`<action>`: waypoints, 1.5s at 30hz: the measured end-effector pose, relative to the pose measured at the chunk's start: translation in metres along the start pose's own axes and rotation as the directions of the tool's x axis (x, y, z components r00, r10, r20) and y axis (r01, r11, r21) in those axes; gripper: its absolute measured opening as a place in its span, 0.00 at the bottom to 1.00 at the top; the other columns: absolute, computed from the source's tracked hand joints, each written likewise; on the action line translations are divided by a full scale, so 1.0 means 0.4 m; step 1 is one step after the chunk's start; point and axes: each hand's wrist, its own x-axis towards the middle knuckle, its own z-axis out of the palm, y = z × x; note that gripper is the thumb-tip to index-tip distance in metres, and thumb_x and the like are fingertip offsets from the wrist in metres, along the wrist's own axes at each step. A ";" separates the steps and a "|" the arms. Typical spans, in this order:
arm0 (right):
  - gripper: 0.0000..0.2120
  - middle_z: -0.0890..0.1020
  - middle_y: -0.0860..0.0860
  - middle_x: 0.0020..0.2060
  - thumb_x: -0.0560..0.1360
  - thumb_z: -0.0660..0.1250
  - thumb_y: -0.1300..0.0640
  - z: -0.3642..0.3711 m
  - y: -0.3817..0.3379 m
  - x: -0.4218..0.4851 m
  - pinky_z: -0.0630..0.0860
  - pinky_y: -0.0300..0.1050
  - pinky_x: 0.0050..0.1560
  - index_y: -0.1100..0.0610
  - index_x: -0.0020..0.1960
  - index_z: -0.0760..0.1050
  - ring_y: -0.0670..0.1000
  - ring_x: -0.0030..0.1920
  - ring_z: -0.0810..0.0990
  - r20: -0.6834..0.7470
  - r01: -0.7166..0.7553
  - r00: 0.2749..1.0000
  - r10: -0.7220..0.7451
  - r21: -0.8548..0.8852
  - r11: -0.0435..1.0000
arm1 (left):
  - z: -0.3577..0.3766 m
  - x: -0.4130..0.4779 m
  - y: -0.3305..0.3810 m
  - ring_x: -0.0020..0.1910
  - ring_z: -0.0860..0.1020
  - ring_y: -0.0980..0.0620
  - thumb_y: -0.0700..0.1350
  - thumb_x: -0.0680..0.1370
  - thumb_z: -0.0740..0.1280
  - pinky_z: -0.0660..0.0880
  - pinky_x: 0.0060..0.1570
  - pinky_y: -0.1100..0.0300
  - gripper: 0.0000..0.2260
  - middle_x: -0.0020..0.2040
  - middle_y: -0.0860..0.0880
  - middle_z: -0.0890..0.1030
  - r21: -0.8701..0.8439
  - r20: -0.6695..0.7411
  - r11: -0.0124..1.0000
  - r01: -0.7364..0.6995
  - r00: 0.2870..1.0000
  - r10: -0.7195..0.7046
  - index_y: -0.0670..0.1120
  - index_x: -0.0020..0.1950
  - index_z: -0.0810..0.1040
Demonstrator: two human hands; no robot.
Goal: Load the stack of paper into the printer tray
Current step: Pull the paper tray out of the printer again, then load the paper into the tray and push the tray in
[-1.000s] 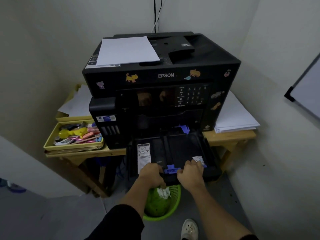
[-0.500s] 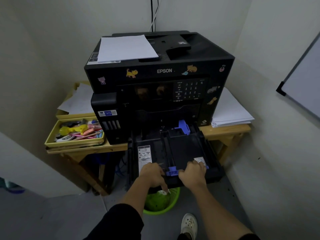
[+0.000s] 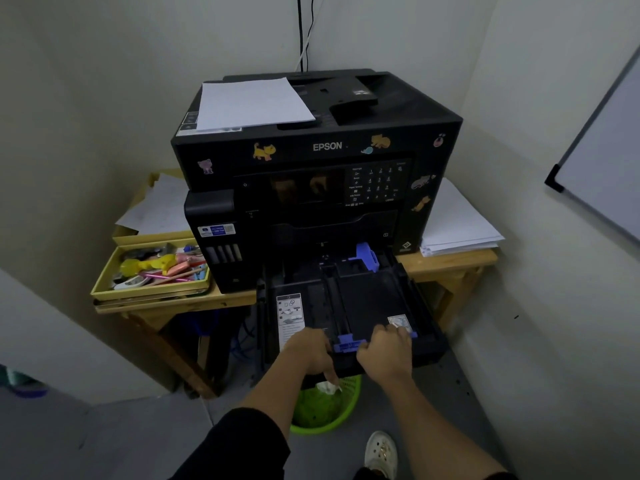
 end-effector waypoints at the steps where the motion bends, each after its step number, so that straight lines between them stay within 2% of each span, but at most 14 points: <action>1: 0.14 0.80 0.57 0.52 0.71 0.62 0.53 -0.004 -0.006 0.001 0.67 0.51 0.61 0.61 0.51 0.75 0.58 0.58 0.72 -0.002 0.002 1.000 -0.002 0.005 1.000 | -0.004 0.001 0.007 0.56 0.78 0.44 0.53 0.65 0.77 0.75 0.51 0.55 0.23 0.54 0.44 0.80 -0.010 0.034 1.000 0.000 0.999 0.001 0.42 0.54 0.79; 3: 0.14 0.79 0.57 0.53 0.71 0.62 0.52 -0.015 -0.019 0.010 0.68 0.52 0.60 0.60 0.52 0.74 0.58 0.58 0.72 -0.027 0.003 1.000 -0.002 0.019 1.000 | -0.018 0.001 0.023 0.57 0.77 0.43 0.51 0.66 0.77 0.76 0.53 0.53 0.17 0.46 0.44 0.76 -0.030 0.097 1.000 -0.010 0.995 0.013 0.42 0.43 0.76; 6: 0.13 0.77 0.57 0.54 0.73 0.61 0.52 -0.045 -0.058 0.049 0.69 0.53 0.58 0.59 0.53 0.72 0.58 0.58 0.71 -0.110 0.029 0.994 -0.027 0.016 0.999 | -0.069 0.003 0.046 0.50 0.79 0.44 0.50 0.69 0.76 0.76 0.49 0.53 0.14 0.38 0.45 0.75 -0.054 0.083 0.997 -0.054 0.995 0.058 0.41 0.39 0.76; 10: 0.15 0.76 0.57 0.57 0.73 0.62 0.55 -0.141 -0.153 0.149 0.70 0.53 0.57 0.58 0.58 0.71 0.58 0.59 0.71 -0.278 0.074 0.960 -0.033 0.140 0.987 | -0.212 0.018 0.068 0.55 0.78 0.41 0.46 0.72 0.71 0.77 0.46 0.54 0.13 0.48 0.41 0.78 -0.070 -0.269 0.994 -0.085 0.961 0.063 0.40 0.52 0.79; 14: 0.14 0.76 0.58 0.55 0.72 0.63 0.60 -0.296 -0.265 0.271 0.72 0.52 0.54 0.59 0.57 0.72 0.58 0.56 0.72 -0.490 0.248 0.869 -0.071 0.306 0.919 | -0.411 0.022 0.091 0.63 0.70 0.43 0.45 0.76 0.65 0.72 0.59 0.52 0.19 0.64 0.43 0.73 -0.043 -0.774 0.993 -0.106 0.632 0.034 0.42 0.66 0.72; 17: 0.13 0.77 0.60 0.53 0.71 0.62 0.63 -0.426 -0.352 0.362 0.70 0.52 0.54 0.62 0.55 0.73 0.60 0.55 0.72 -0.612 0.376 0.786 -0.089 0.359 0.854 | -0.575 0.017 0.106 0.62 0.70 0.43 0.45 0.76 0.63 0.68 0.61 0.53 0.17 0.62 0.43 0.75 -0.021 -0.929 0.992 -0.127 0.370 0.028 0.41 0.64 0.73; 22: 0.10 0.78 0.61 0.51 0.73 0.60 0.65 -0.572 -0.474 0.489 0.69 0.50 0.54 0.64 0.52 0.74 0.60 0.54 0.70 -0.630 0.474 0.771 -0.097 0.464 0.748 | -0.787 0.032 0.081 0.62 0.70 0.43 0.44 0.77 0.62 0.70 0.57 0.52 0.16 0.62 0.43 0.75 -0.017 -0.966 0.998 -0.067 0.259 0.001 0.41 0.64 0.73; 24: 0.10 0.78 0.61 0.51 0.74 0.59 0.64 -0.600 -0.518 0.539 0.70 0.50 0.54 0.65 0.52 0.74 0.59 0.55 0.70 -0.558 0.436 0.824 -0.097 0.516 0.738 | -0.841 0.044 0.060 0.62 0.70 0.44 0.45 0.78 0.61 0.70 0.56 0.53 0.16 0.62 0.43 0.75 -0.047 -0.959 0.999 -0.018 0.279 -0.040 0.41 0.64 0.73; 30: 0.11 0.78 0.63 0.56 0.75 0.57 0.64 -0.639 -0.627 0.677 0.70 0.49 0.48 0.66 0.54 0.74 0.63 0.59 0.72 -0.228 0.187 0.972 -0.055 0.613 0.768 | -0.932 0.079 -0.015 0.63 0.69 0.42 0.46 0.77 0.60 0.69 0.58 0.52 0.17 0.63 0.43 0.74 -0.046 -0.844 0.993 0.107 0.527 -0.096 0.42 0.64 0.73; 34: 0.15 0.77 0.63 0.59 0.75 0.59 0.63 -0.637 -0.664 0.731 0.75 0.51 0.55 0.67 0.59 0.73 0.63 0.57 0.76 -0.061 0.082 0.997 -0.056 0.643 0.762 | -0.948 0.107 -0.051 0.61 0.71 0.43 0.46 0.76 0.60 0.69 0.58 0.52 0.16 0.61 0.44 0.75 -0.053 -0.801 0.990 0.133 0.586 -0.122 0.43 0.61 0.75; 38: 0.16 0.78 0.61 0.59 0.73 0.64 0.64 -0.655 -0.679 0.757 0.76 0.47 0.51 0.68 0.60 0.73 0.60 0.56 0.78 0.047 -0.018 0.999 -0.015 0.639 0.769 | -0.964 0.123 -0.073 0.56 0.74 0.43 0.46 0.75 0.60 0.70 0.54 0.52 0.13 0.55 0.44 0.77 -0.052 -0.786 0.989 0.136 0.606 -0.125 0.42 0.54 0.78; 40: 0.16 0.77 0.61 0.59 0.74 0.64 0.66 -0.667 -0.690 0.773 0.76 0.48 0.58 0.69 0.61 0.72 0.60 0.58 0.78 0.111 -0.027 0.992 -0.051 0.605 0.796 | -0.975 0.130 -0.079 0.56 0.75 0.43 0.45 0.74 0.60 0.72 0.54 0.51 0.13 0.55 0.43 0.78 -0.073 -0.773 0.991 0.115 0.622 -0.129 0.41 0.53 0.78; 42: 0.12 0.78 0.60 0.53 0.75 0.62 0.66 -0.677 -0.706 0.779 0.75 0.47 0.55 0.69 0.58 0.73 0.56 0.55 0.77 0.140 0.012 0.984 -0.105 0.548 0.837 | -0.990 0.134 -0.083 0.56 0.76 0.43 0.44 0.73 0.60 0.74 0.54 0.51 0.14 0.55 0.42 0.79 -0.116 -0.748 0.989 0.091 0.648 -0.147 0.40 0.54 0.78; 45: 0.10 0.72 0.56 0.35 0.76 0.58 0.66 -0.681 -0.722 0.776 0.68 0.43 0.42 0.67 0.37 0.70 0.54 0.45 0.73 0.047 0.070 0.993 -0.111 0.524 0.849 | -1.016 0.136 -0.093 0.57 0.77 0.42 0.45 0.74 0.61 0.75 0.55 0.51 0.15 0.57 0.42 0.79 -0.222 -0.696 0.974 0.048 0.692 -0.193 0.39 0.56 0.77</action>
